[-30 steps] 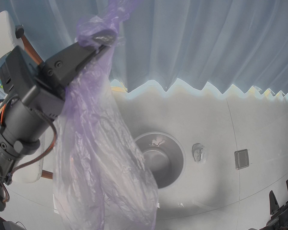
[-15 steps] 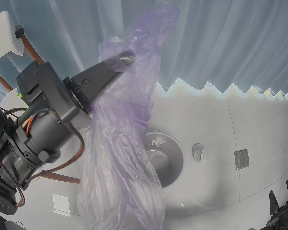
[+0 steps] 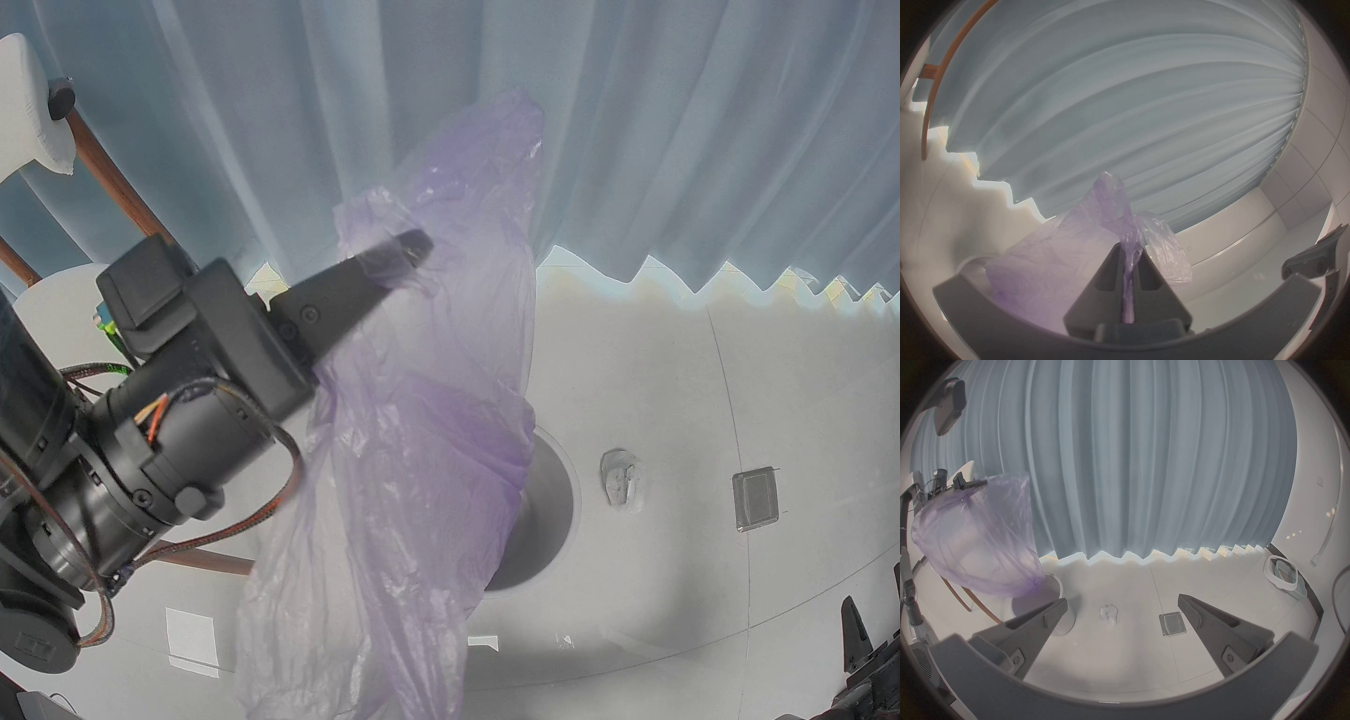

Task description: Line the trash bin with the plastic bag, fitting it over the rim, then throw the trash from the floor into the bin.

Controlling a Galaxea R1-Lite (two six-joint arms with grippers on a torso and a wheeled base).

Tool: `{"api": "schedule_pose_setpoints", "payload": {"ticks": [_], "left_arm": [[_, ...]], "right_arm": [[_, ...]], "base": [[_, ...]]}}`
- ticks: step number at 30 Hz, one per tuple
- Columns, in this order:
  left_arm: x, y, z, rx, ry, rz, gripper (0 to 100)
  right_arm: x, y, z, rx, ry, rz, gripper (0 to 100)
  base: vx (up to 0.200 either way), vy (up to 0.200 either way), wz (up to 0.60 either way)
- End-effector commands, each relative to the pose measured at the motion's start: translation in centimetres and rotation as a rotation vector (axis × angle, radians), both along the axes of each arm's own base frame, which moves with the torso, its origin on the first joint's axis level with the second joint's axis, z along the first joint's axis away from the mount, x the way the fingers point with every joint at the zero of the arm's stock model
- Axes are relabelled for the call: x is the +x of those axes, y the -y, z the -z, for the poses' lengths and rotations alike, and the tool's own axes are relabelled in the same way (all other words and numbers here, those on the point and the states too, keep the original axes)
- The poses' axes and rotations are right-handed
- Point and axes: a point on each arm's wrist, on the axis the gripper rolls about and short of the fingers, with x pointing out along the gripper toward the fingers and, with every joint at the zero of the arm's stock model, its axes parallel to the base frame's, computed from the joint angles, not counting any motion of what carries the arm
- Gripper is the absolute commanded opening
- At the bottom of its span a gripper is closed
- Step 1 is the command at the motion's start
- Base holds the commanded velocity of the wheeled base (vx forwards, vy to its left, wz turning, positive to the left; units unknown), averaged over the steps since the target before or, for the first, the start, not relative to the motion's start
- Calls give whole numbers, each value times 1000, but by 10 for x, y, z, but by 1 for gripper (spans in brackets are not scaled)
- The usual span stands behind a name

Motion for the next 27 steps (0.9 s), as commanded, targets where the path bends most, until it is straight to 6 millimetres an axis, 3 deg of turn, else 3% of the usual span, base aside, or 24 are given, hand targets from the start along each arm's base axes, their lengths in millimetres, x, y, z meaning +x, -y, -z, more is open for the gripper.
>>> {"api": "schedule_pose_setpoints", "payload": {"ticks": [1,6,20,27], "left_arm": [[16,6,18,53,-48,-31,0],[19,9,23,67,-62,-29,0],[35,36,64,87,-79,-8,0],[28,44,72,73,-65,31,0]], "right_arm": [[0,0,5,0,-1,1,100],[0,0,5,0,-1,-1,100],[0,0,5,0,-1,-1,100],[0,0,5,0,-1,-1,100]], "base": [[0,0,0],[0,0,0],[0,0,0],[0,0,0]]}}
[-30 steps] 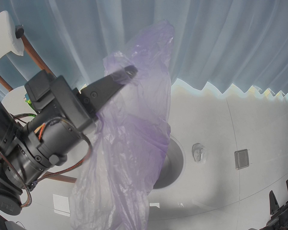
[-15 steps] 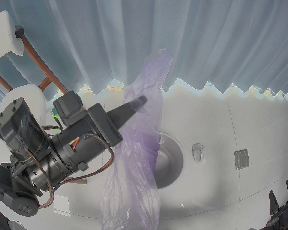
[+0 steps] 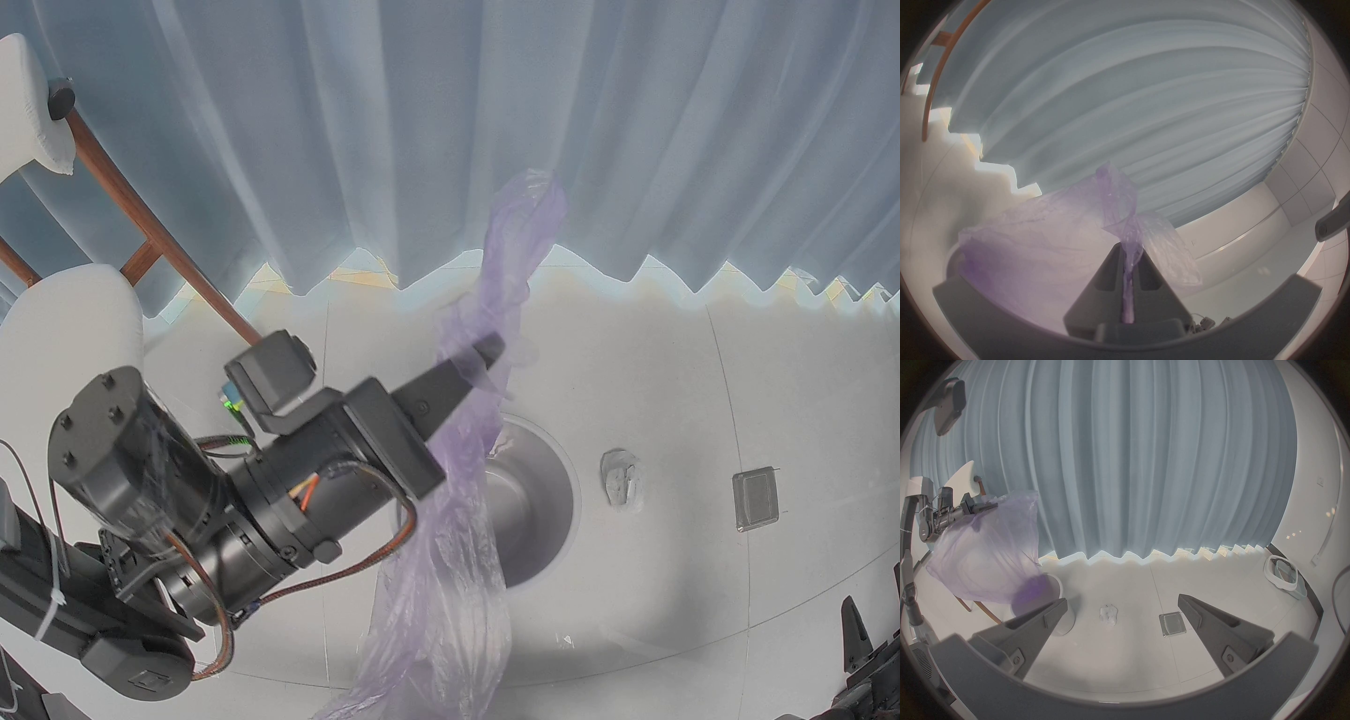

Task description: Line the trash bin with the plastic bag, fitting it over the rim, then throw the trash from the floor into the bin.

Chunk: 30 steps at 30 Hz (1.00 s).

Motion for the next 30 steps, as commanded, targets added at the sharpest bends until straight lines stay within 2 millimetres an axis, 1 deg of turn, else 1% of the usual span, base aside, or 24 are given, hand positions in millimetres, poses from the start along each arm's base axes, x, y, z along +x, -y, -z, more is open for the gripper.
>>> {"api": "schedule_pose_setpoints", "payload": {"ticks": [1,10,14,16,28,30], "left_arm": [[-1,9,15,40,-35,23,0],[-3,11,17,43,-38,29,0],[-4,10,21,59,-51,31,0],[-2,12,28,78,-66,30,0],[2,16,35,77,-55,26,0],[4,18,39,88,-65,26,0]], "right_arm": [[0,0,5,0,0,1,100],[0,0,5,0,0,-1,100],[0,0,5,0,0,1,100],[0,0,5,0,0,-1,100],[0,0,5,0,0,1,100],[0,0,5,0,0,-1,100]], "base": [[0,0,0],[0,0,0],[0,0,0],[0,0,0],[0,0,0],[0,0,0]]}}
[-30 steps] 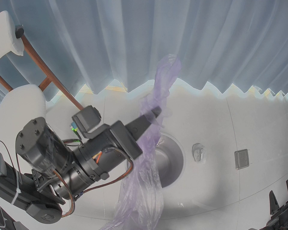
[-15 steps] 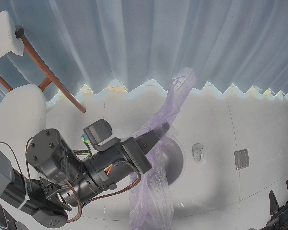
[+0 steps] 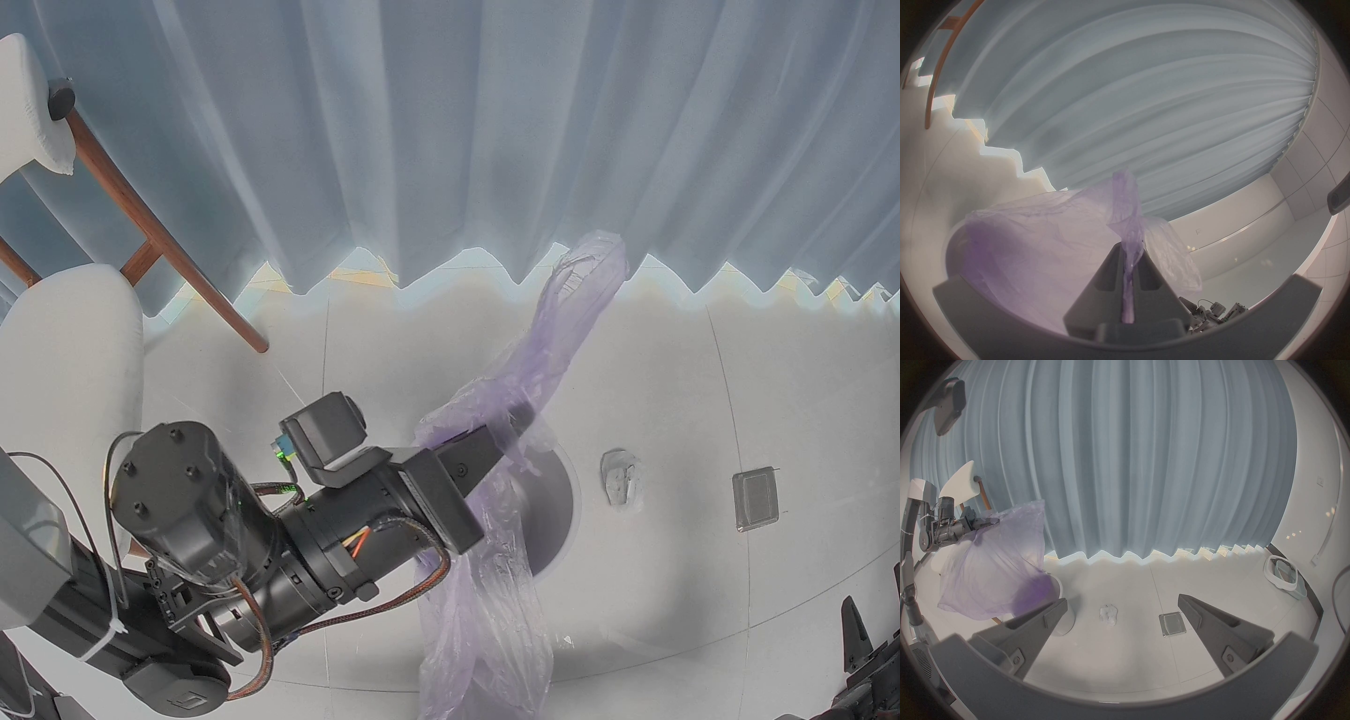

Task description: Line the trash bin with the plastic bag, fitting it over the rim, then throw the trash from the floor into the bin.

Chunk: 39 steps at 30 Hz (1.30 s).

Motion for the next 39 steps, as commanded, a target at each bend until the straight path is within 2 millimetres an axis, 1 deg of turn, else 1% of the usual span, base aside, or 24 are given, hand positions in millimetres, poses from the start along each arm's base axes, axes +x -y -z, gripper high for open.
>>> {"api": "schedule_pose_setpoints", "payload": {"ticks": [1,13,16,21,30,34,39], "left_arm": [[3,3,8,19,-18,-3,0],[8,5,19,26,-25,-10,0],[10,8,28,50,-43,-11,0],[11,9,34,70,-50,-15,0],[12,9,37,80,-59,-16,0],[8,0,39,94,-76,-17,0],[4,-12,37,95,-86,-32,0]], "right_arm": [[0,0,5,0,-1,-1,100],[0,0,5,0,-1,-1,100],[0,0,5,0,-1,0,100],[0,0,5,0,-1,-1,100],[0,0,5,1,-2,-1,100],[0,0,5,0,-2,-1,100],[0,0,5,-2,-2,-6,100]], "base": [[0,0,0],[0,0,0],[0,0,0],[0,0,0],[0,0,0],[0,0,0],[0,0,0]]}}
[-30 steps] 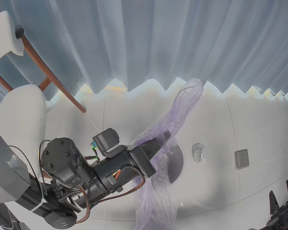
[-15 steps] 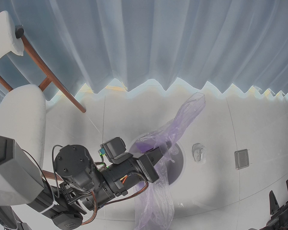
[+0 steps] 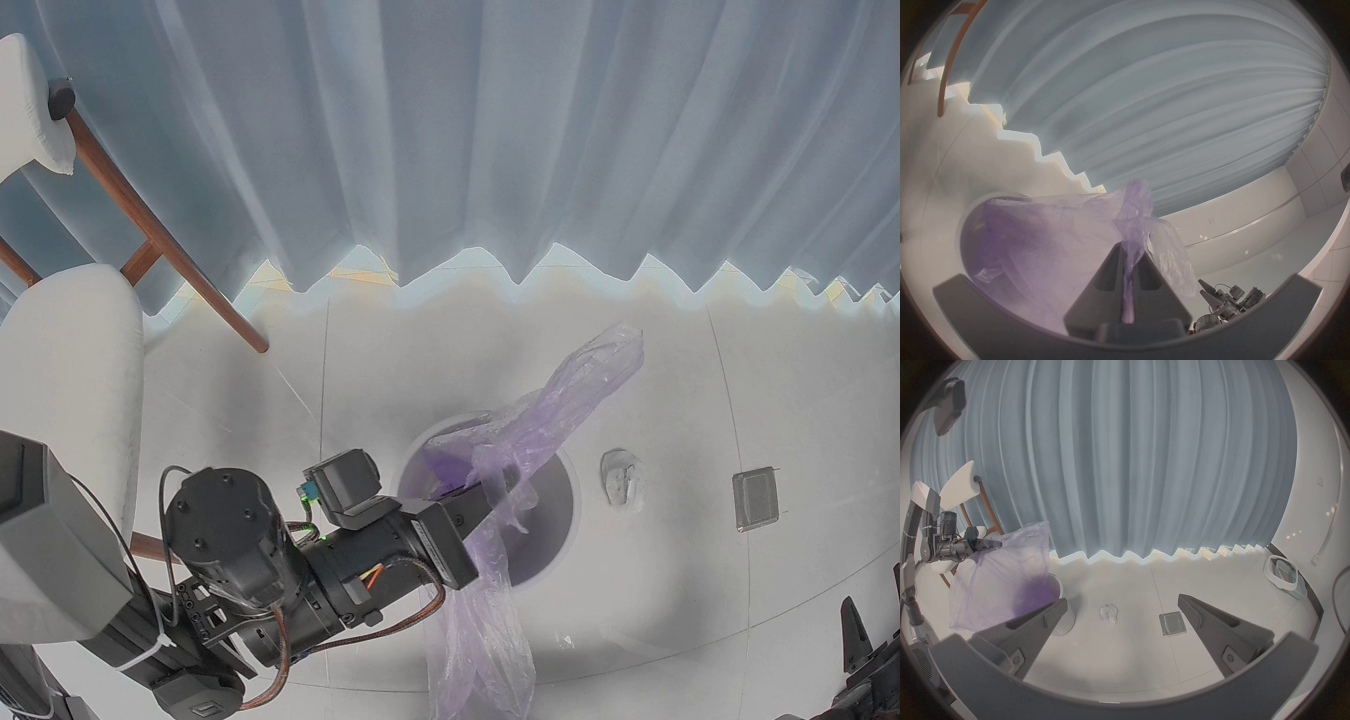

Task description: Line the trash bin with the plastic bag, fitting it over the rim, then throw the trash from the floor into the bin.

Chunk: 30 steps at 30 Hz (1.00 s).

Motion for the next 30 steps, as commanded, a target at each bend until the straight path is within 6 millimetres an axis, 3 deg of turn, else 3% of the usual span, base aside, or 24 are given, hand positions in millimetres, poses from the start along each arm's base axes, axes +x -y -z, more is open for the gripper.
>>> {"api": "schedule_pose_setpoints", "payload": {"ticks": [1,17,30], "left_arm": [[-3,-11,-3,-2,-1,-14,0],[5,-5,-14,-39,42,-29,0],[-6,-18,-9,-8,16,-26,0]], "right_arm": [[0,0,5,-1,-1,-6,100],[0,0,5,-1,-1,-19,100],[0,0,5,2,1,-14,100]], "base": [[0,0,0],[0,0,0],[0,0,0]]}}
